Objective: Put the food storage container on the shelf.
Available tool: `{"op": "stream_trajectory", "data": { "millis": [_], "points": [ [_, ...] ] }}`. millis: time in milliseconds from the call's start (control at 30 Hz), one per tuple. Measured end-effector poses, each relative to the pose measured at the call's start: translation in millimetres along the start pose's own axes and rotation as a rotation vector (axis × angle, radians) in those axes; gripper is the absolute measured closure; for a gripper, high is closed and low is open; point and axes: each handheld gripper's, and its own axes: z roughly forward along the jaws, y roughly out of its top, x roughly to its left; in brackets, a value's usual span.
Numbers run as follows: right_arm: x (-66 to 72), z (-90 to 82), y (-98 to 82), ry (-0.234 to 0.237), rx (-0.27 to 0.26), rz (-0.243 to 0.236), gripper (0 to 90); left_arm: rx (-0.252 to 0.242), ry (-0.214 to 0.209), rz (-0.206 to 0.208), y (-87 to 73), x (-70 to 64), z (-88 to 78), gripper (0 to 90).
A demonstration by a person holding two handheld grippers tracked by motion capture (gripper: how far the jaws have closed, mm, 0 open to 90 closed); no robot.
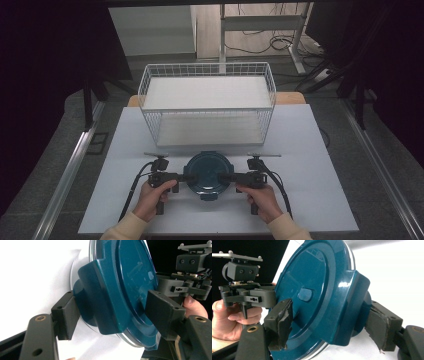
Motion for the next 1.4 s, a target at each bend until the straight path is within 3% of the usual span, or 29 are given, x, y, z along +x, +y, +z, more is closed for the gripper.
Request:
{"op": "stream_trajectory", "data": {
  "millis": [167, 300, 500, 700, 900, 1100, 1400],
  "points": [
    [1.7, -4.1, -0.4, -0.001, -0.022, -0.023, 30.9, -0.008, 0.005, 0.013, -1.8, -3.6, -3.3, 32.8],
    [3.6, -7.8, -4.0, -0.003, -0.042, 0.001, 33.7, -0.013, 0.008, 0.033, -3.7, -7.0, -5.7, 34.9],
    [5.9, -13.2, -12.3, 0.002, -0.074, -0.002, 35.8, -0.031, 0.019, 0.072, -8.1, -13.3, -8.5, 37.3],
    [10.8, -17.2, -17.4, -0.004, -0.092, -0.022, 37.2, -0.034, 0.019, 0.074, -10.9, -15.7, -11.8, 40.2],
    [10.2, -18.7, -19.2, 0.002, -0.101, -0.003, 38.0, -0.034, 0.018, 0.088, -11.5, -18.2, -13.5, 41.5],
    [12.2, -22.4, -21.8, 0.005, -0.106, -0.009, 39.3, -0.041, 0.049, 0.109, -13.5, -27.8, -15.0, 42.2],
    [17.8, -26.9, -21.7, 0.004, -0.128, -0.032, 39.3, -0.06, 0.039, 0.126, -13.2, -33.6, -19.5, 42.6]
  ]
}}
